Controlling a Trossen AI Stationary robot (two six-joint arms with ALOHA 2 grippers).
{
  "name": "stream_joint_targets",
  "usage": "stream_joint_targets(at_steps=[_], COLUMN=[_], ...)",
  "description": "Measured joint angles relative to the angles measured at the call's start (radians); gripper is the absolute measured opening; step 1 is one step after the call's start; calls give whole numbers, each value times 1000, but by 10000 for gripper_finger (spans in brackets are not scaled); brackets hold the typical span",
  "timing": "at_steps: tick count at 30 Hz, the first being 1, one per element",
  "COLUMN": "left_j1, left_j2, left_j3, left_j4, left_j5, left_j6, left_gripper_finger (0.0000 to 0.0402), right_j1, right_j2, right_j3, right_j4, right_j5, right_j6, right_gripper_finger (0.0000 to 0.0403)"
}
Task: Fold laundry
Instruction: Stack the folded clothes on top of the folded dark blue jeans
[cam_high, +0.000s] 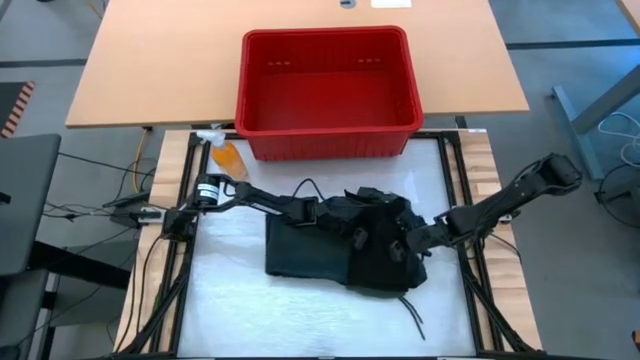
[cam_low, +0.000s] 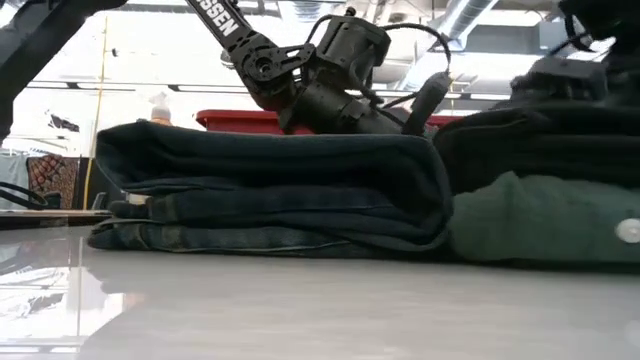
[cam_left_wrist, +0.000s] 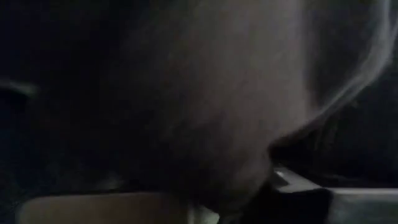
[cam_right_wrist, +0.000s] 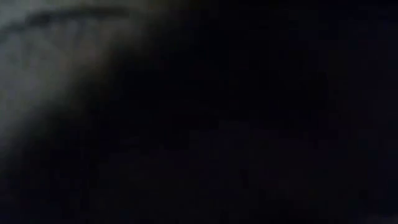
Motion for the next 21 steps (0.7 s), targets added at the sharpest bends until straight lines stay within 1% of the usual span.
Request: stream_joint_targets(at_steps=[1, 2, 4, 7, 10, 14, 21], left_j1=[0, 0, 0, 7, 17, 23, 23], left_j2=[-1, -1, -19, -53, -85, -122, -223], left_j3=[10, 20, 34, 50, 54, 56, 56], left_j4=[1, -1, -4, -7, 7, 28, -5], left_j5=[4, 4, 9, 19, 25, 40, 46], left_j6=[11, 25, 46, 79, 92, 123, 167], left_gripper_finger=[50, 47, 47, 47, 48, 56, 59], right_j1=[0, 0, 5, 21, 30, 31, -5], right_j2=[-21, -42, -86, -143, -170, -173, -150], right_j3=[18, 38, 80, 159, 243, 331, 464], right_j4=[-51, -100, -201, -339, -444, -533, -581], right_j5=[0, 0, 6, 52, 102, 142, 151], right_j6=[-9, -21, -50, -99, -133, -173, -288], right_gripper_finger=[55, 55, 55, 55, 54, 54, 54])
